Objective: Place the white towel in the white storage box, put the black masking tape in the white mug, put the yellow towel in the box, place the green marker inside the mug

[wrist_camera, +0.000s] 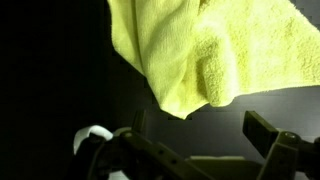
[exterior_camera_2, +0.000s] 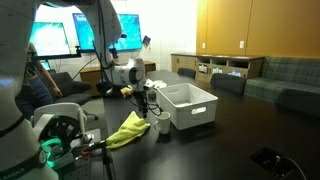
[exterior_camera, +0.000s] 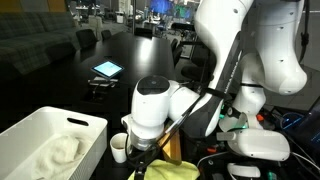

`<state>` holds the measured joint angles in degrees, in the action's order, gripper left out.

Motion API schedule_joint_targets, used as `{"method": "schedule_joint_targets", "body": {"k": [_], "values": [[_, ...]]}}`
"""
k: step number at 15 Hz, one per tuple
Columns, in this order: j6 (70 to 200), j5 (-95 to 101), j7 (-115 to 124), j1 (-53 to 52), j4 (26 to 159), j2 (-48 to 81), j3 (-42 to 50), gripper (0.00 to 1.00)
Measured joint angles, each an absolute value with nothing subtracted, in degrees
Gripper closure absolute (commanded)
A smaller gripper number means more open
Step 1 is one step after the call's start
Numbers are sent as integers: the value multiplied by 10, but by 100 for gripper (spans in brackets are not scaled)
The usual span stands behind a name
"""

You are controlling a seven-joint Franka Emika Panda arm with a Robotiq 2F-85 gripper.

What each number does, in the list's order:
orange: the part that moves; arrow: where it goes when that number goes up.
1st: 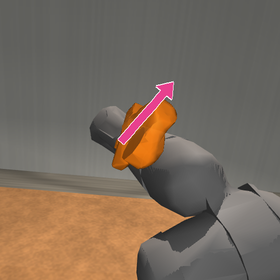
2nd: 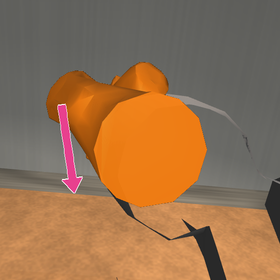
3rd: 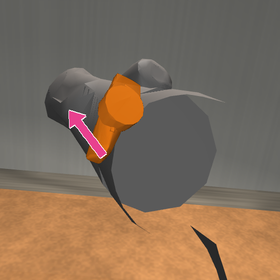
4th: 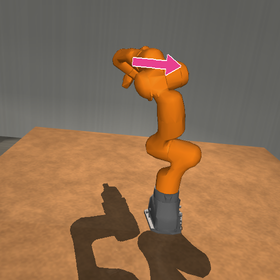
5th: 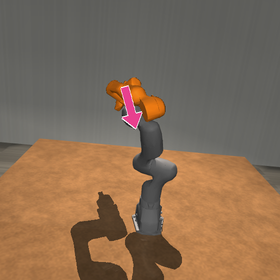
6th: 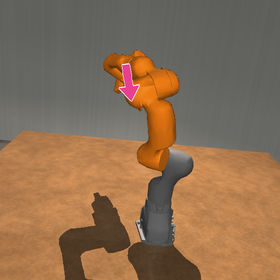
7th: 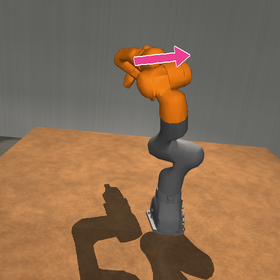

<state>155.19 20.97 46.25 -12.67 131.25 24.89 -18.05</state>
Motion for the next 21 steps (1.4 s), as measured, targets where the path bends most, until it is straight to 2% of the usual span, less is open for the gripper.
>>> {"method": "schedule_joint_targets", "body": {"k": [9, 21], "values": [[1541, 92, 376, -212, 1301, 270, -129, 0], [1538, 50, 318, -222, 1225, 357, -85, 0]]}}
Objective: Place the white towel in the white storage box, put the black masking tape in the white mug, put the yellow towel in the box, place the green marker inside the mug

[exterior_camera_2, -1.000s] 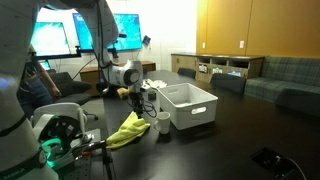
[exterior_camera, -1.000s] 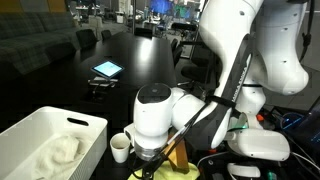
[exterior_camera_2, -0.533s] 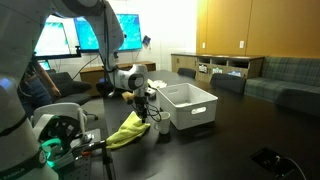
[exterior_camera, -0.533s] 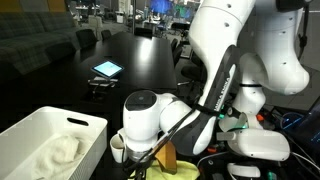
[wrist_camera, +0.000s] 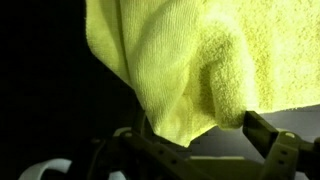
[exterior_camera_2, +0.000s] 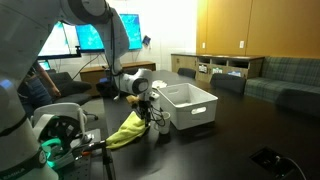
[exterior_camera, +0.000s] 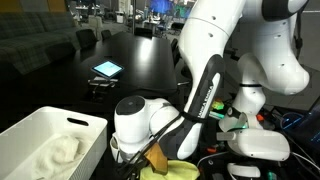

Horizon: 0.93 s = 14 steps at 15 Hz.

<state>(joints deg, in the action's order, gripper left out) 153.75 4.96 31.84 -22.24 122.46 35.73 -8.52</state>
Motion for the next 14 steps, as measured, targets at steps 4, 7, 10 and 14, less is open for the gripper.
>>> {"method": "schedule_joint_targets", "body": {"k": [4, 7, 10, 14], "values": [[1536, 28, 296, -222, 1218, 370, -85, 10], [1536, 14, 279, -222, 1216, 376, -85, 24], [1535, 7, 267, -222, 1215, 378, -85, 57], [1532, 6, 262, -222, 1212, 377, -85, 78]]}}
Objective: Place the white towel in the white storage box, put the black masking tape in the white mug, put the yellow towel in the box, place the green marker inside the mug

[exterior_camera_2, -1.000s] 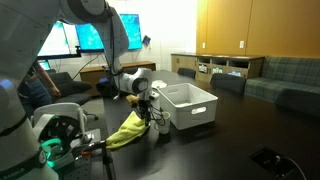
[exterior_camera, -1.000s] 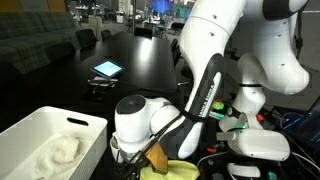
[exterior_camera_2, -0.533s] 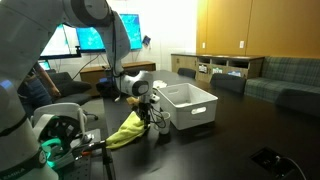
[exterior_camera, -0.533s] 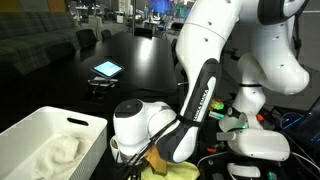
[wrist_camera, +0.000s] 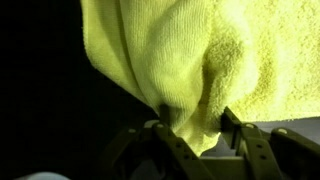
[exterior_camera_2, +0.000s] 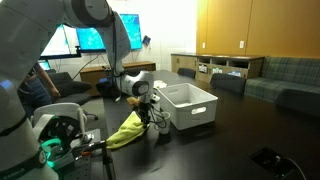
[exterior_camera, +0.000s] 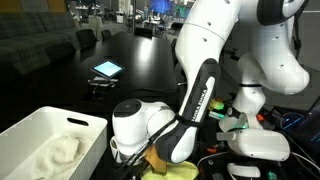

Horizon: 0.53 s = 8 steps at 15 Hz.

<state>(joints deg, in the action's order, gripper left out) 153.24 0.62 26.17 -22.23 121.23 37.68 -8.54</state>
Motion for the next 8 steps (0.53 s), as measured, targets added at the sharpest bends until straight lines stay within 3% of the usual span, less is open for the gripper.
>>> {"method": "schedule_joint_targets", "body": {"k": [1, 4, 8], "values": [[1530, 6, 262, -222, 1212, 375, -85, 86], [1518, 6, 262, -226, 1212, 363, -82, 95], [1497, 9, 262, -238, 1212, 341, -74, 91]]}}
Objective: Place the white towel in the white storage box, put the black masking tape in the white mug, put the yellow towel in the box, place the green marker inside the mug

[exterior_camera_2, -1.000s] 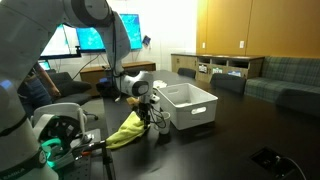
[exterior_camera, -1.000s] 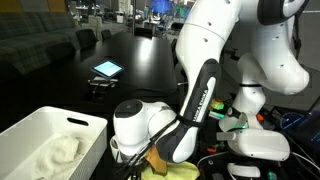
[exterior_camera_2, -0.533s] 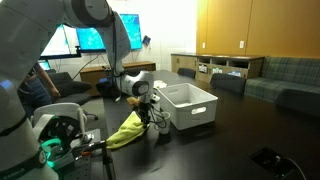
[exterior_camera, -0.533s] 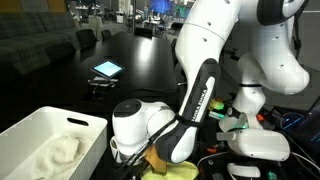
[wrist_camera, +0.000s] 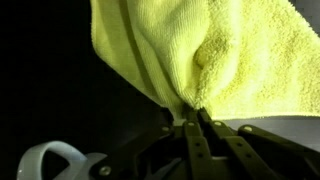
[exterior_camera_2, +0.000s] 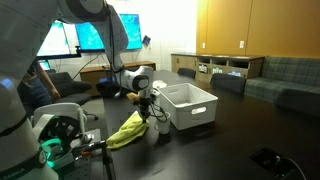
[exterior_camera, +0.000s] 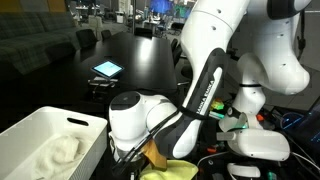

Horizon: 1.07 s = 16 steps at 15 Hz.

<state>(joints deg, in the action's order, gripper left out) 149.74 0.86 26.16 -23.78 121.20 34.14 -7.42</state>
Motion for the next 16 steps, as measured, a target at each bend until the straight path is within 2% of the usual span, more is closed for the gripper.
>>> {"method": "schedule_joint_targets", "body": {"k": [1, 7, 16], "values": [[1494, 9, 262, -240, 1212, 336, -72, 89], [1487, 23, 290, -261, 1231, 286, -52, 89], [1440, 187, 514, -304, 1329, 108, -24, 89]]}}
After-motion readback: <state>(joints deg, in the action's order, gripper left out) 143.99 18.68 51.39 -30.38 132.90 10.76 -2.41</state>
